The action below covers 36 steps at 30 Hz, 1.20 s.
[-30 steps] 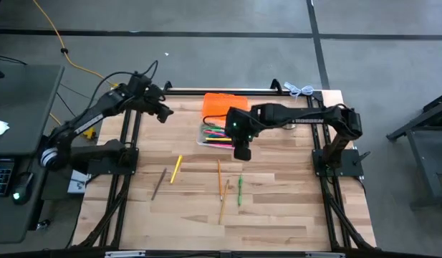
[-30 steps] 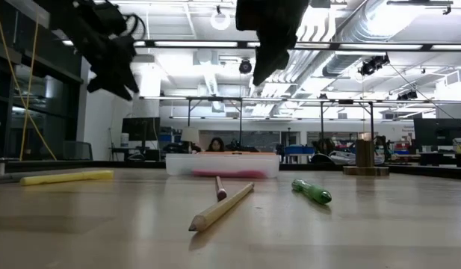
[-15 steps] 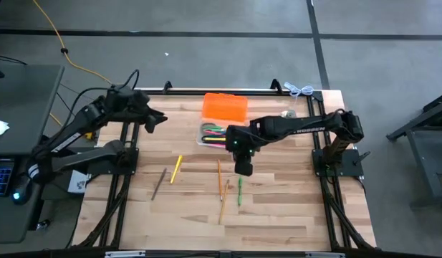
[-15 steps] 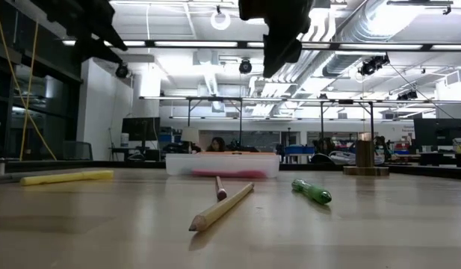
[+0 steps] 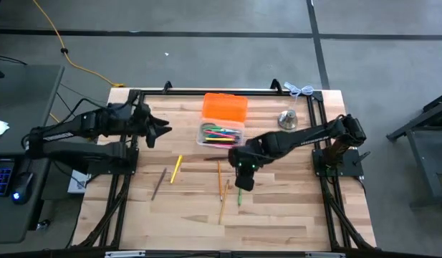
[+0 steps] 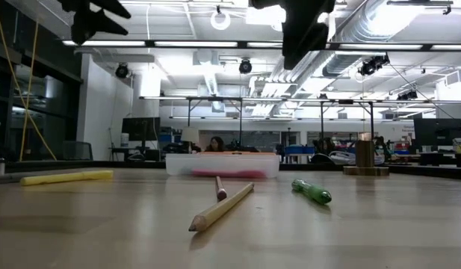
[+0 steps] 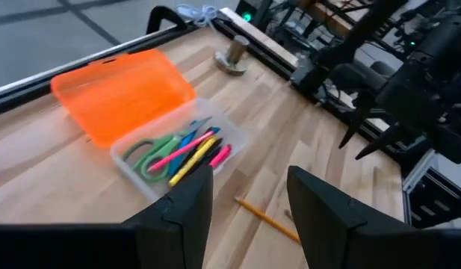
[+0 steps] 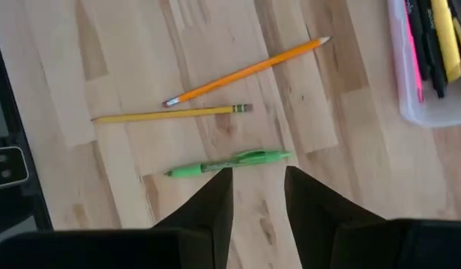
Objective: Pick & place school supplies into a supply box
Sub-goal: Put the green pen into the transparent supply box
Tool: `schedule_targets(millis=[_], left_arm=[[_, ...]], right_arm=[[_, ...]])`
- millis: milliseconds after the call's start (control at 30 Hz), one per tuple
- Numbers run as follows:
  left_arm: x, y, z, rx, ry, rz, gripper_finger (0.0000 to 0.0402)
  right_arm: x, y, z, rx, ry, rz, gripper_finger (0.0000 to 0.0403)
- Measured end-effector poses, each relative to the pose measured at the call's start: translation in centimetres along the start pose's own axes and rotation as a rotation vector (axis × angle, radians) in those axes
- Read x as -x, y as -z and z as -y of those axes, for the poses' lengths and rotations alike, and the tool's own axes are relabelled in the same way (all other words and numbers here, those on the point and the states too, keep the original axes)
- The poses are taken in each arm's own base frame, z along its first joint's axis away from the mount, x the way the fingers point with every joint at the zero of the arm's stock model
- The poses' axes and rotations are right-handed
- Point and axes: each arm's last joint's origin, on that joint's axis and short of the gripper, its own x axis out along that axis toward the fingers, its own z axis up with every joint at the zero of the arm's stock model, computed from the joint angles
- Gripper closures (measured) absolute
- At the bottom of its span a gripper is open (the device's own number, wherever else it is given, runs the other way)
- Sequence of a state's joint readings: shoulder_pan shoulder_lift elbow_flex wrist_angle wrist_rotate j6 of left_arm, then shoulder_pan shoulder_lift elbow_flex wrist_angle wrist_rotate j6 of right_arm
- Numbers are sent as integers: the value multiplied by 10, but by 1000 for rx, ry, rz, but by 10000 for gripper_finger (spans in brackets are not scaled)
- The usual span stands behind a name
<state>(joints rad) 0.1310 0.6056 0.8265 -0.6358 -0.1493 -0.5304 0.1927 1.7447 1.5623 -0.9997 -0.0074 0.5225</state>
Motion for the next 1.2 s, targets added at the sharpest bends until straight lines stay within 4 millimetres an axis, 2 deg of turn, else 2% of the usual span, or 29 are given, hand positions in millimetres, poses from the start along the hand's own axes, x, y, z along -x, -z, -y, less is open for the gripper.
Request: schedule_targets(millis=[267, 467, 733, 967, 1200], left_arm=[[8, 16, 23, -55, 45, -9, 202], [12, 34, 28, -125, 104, -68, 202], [24, 42, 14, -107, 136, -16, 233], [28, 49, 3, -150, 129, 18, 261], [33, 59, -11, -183, 135, 23, 261]], right_arm=[[-1, 16, -25, -91, 41, 37, 304], [-30, 25, -22, -182, -4, 36, 304], [-54, 36, -9, -329, -6, -5, 304], [-54, 30, -6, -386, 1, 50, 304], [-59, 26, -3, -428, -3, 58, 304]])
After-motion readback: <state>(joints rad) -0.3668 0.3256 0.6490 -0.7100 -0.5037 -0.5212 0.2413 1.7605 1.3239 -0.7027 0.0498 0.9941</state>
